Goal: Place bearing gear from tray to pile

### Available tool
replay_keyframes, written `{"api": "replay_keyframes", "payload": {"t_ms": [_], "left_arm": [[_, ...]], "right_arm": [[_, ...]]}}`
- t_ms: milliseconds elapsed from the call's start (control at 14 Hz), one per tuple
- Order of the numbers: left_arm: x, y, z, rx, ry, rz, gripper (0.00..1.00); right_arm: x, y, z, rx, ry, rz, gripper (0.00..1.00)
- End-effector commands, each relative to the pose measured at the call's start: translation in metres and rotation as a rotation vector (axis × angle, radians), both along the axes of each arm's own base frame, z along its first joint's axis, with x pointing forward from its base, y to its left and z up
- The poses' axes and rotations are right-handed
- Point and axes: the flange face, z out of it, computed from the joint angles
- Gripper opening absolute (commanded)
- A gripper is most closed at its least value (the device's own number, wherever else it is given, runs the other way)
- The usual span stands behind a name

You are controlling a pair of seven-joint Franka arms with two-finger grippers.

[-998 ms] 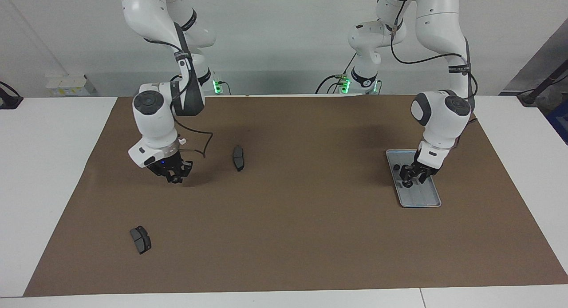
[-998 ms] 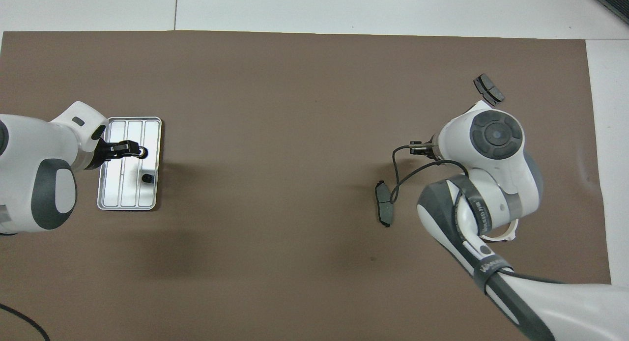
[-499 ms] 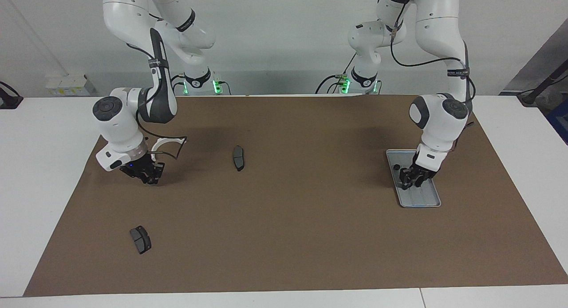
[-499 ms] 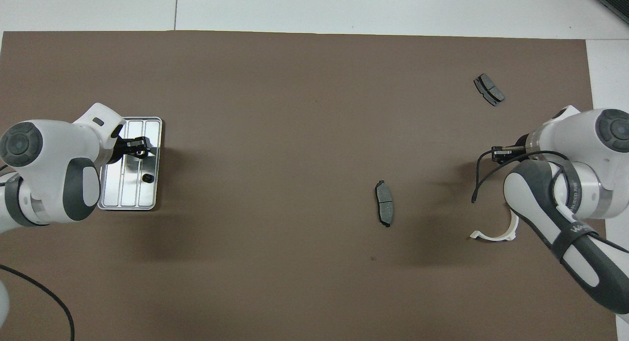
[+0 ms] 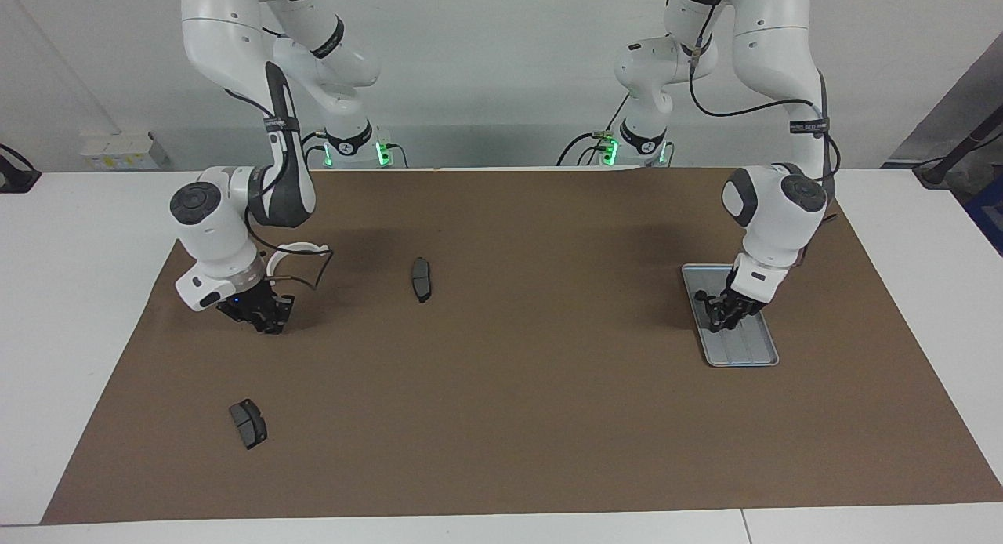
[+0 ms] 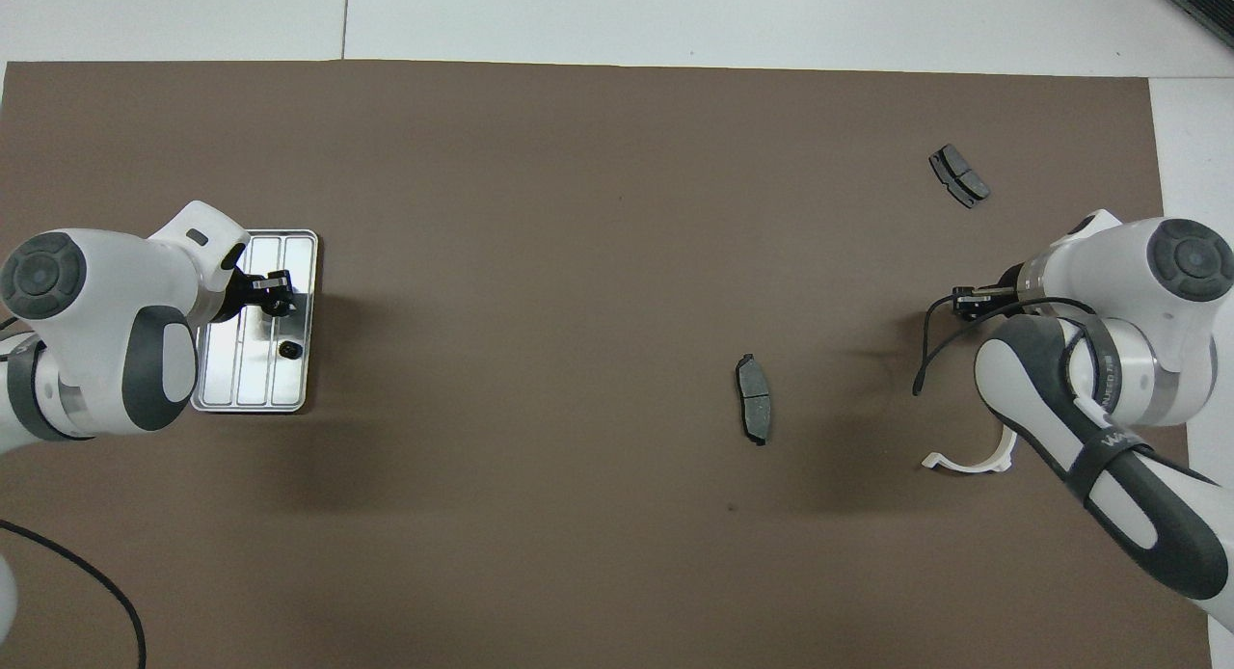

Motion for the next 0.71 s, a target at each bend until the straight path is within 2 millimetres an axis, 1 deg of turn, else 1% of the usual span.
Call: {"api": "replay_keyframes", "payload": {"t_ms": [0,71,143,214,285,428,570,641], "left_arm": [[0.014,-0.025,0.014,-0.01,0.038,0.016,0.0],[0.015,-0.049,0.019,-0.018,0.036,0.037,0.0],[0.014,-0.077,0.022,-0.031,0.034,0.088,0.0],[0.008,-0.114,0.022,-0.045,0.037,0.131,0.0],[0.0,-0.147,0.022,-0.057,0.042,0.167,0.0],[-0.018,-0.206,0.023,-0.078,0.049,0.223,0.0],[-0.041,-0.256,0.023,-0.089,0.055,0.227,0.0],[-0.051,-0.276,0.023,-0.097,0.053,0.223,0.0]], "right_arm": [[0.004,0.006,0.005,0.015,-0.018,0.01,1.0],[0.004,0.009,0.007,0.014,-0.018,0.015,1.0],[0.009,0.01,0.017,0.012,-0.03,0.017,1.0],[0.012,0.017,0.024,0.01,-0.024,0.03,1.0],[0.016,0.026,0.033,0.008,-0.008,0.041,1.0],[0.022,0.027,0.053,0.003,0.006,0.04,1.0],[0.026,0.027,0.078,-0.002,0.021,0.035,1.0],[0.027,0.034,0.093,-0.004,0.027,0.032,1.0]]}}
